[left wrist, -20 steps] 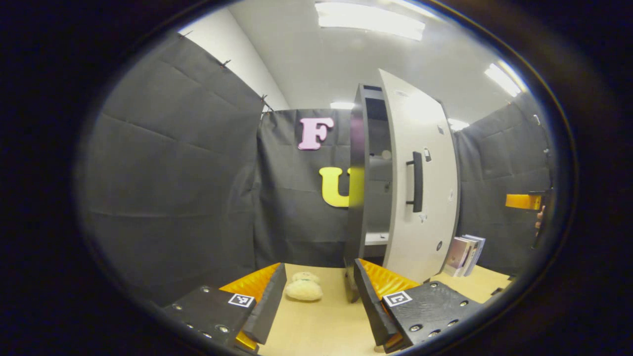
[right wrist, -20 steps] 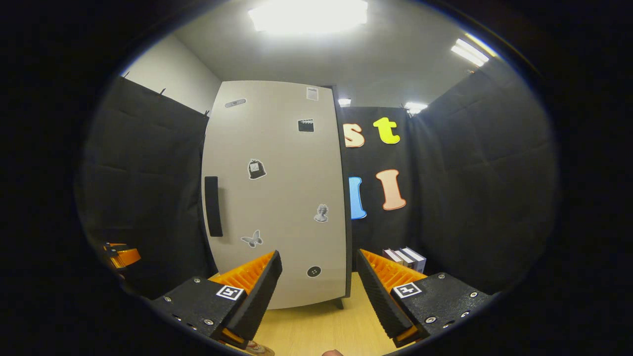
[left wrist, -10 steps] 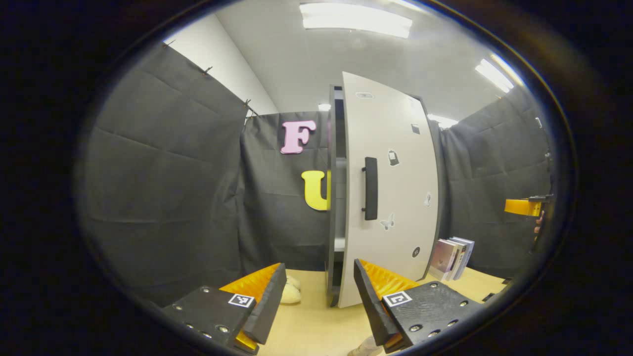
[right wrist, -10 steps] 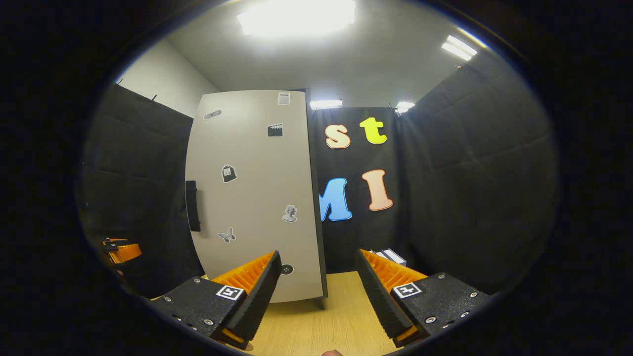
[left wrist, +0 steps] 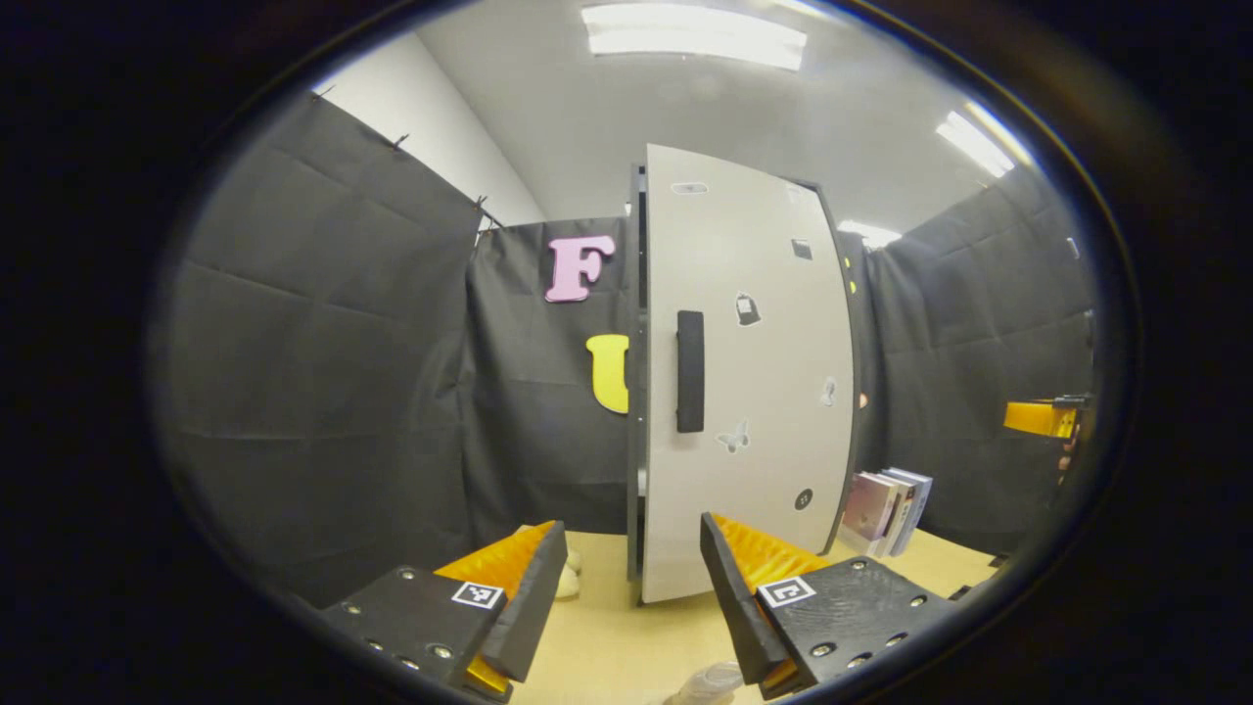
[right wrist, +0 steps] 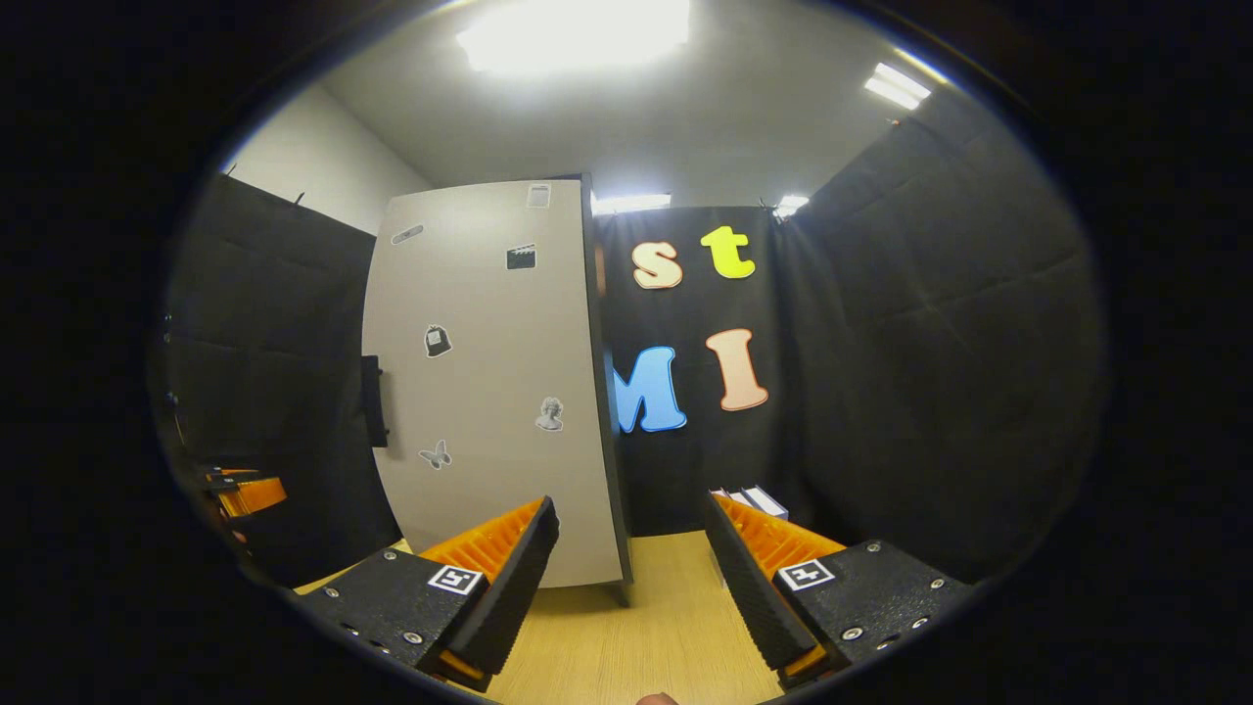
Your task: Open the cabinet door with the right hand, grasp the bottle in the cabinet with the left hand and place it on the coaster, then close the cabinet door with the right hand.
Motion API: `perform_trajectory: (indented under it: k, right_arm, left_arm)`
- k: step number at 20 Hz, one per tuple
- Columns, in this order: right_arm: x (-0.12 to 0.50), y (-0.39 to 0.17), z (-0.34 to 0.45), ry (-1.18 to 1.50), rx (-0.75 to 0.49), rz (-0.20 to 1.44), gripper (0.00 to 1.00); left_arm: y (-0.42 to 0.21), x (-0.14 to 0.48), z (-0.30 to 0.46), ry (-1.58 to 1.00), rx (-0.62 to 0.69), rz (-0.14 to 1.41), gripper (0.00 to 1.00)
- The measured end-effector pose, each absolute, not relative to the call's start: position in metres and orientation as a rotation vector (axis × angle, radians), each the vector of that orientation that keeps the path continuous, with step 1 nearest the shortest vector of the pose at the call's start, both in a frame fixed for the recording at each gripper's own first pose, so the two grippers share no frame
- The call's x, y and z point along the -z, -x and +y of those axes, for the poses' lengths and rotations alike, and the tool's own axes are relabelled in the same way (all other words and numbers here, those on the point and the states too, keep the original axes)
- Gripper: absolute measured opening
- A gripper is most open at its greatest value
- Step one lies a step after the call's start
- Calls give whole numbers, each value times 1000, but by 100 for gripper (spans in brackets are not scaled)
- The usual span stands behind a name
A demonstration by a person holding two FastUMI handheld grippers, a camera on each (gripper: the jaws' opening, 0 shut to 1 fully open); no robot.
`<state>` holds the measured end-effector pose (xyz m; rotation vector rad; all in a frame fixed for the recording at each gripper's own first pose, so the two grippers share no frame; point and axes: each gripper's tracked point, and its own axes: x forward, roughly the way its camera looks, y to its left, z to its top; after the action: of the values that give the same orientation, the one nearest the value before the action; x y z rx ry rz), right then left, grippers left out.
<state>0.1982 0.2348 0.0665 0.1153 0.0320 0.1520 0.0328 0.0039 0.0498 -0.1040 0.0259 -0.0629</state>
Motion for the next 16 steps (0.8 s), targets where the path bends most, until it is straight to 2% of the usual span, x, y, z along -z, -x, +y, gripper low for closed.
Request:
perform_trajectory:
  k: [1,2,3,5,6,8,9,16]
  right_arm:
    - [-67,-198,234,-117,-151,32,94]
    - [-66,-200,234,-119,-150,31,94]
    - [-66,-200,235,-119,-151,32,94]
    - [-65,-199,237,-118,-154,33,94]
    - [-64,-199,238,-116,-154,34,94]
    - [-65,-199,240,-112,-155,34,94]
    - [-66,-198,240,-109,-154,31,94]
    - [-71,-191,244,-101,-154,18,94]
  left_arm:
    - [-31,-50,3,100,63,24,78]
    - [-29,-51,4,94,61,23,82]
    - [-29,-51,4,89,58,21,78]
    - [-27,-52,7,91,52,17,78]
    - [-26,-53,8,95,50,17,82]
    - [-25,-52,9,101,48,18,82]
    - [-22,-53,10,101,46,15,78]
    - [-16,-54,12,95,44,11,78]
